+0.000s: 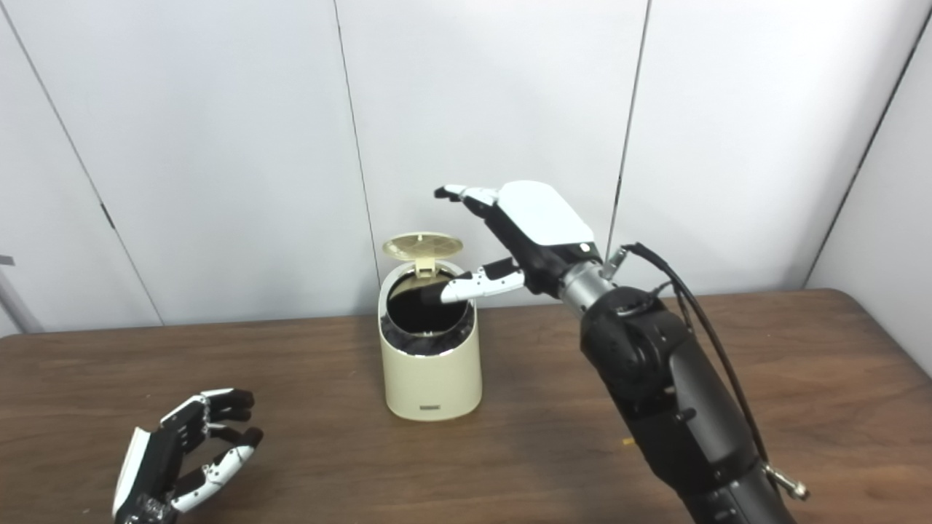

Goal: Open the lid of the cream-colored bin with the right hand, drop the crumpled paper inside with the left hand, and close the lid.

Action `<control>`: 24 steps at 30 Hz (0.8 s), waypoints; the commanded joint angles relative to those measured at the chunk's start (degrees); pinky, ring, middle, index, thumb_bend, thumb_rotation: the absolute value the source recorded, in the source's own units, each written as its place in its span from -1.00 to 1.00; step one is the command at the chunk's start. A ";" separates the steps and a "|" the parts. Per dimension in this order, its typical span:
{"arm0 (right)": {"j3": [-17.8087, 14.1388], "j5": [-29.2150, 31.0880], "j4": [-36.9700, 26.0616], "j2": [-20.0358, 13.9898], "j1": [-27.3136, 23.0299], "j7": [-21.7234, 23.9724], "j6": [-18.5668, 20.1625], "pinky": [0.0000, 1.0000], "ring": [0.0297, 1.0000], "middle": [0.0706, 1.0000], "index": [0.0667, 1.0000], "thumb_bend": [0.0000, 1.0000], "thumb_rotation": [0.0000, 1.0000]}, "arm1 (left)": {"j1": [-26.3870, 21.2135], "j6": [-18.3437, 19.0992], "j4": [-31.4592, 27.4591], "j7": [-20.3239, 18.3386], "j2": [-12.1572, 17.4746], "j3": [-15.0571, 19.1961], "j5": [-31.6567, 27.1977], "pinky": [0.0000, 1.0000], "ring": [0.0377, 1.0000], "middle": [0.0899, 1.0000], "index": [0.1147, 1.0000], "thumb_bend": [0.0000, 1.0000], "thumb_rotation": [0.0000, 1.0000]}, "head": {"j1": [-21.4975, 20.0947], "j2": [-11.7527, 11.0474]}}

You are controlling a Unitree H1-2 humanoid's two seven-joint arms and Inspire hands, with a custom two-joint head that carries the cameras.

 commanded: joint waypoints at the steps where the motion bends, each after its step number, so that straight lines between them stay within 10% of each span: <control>1: 0.69 -1.49 -0.88 -0.75 -3.78 1.00 -0.20 0.51 0.72 0.72 0.74 0.84 0.62 | 0.51 -1.25 0.93 0.52 -1.68 -1.07 1.01 0.10 0.30 0.30 0.24 0.16 -0.51 | 0.00 -0.05; 24: 3.43 -0.96 3.14 0.66 -5.38 3.13 -0.66 0.43 0.66 0.70 0.70 0.84 0.57 | 1.24 -0.57 -0.98 0.29 -2.62 -1.12 2.13 0.08 0.29 0.29 0.22 0.15 -0.52 | 0.75 1.10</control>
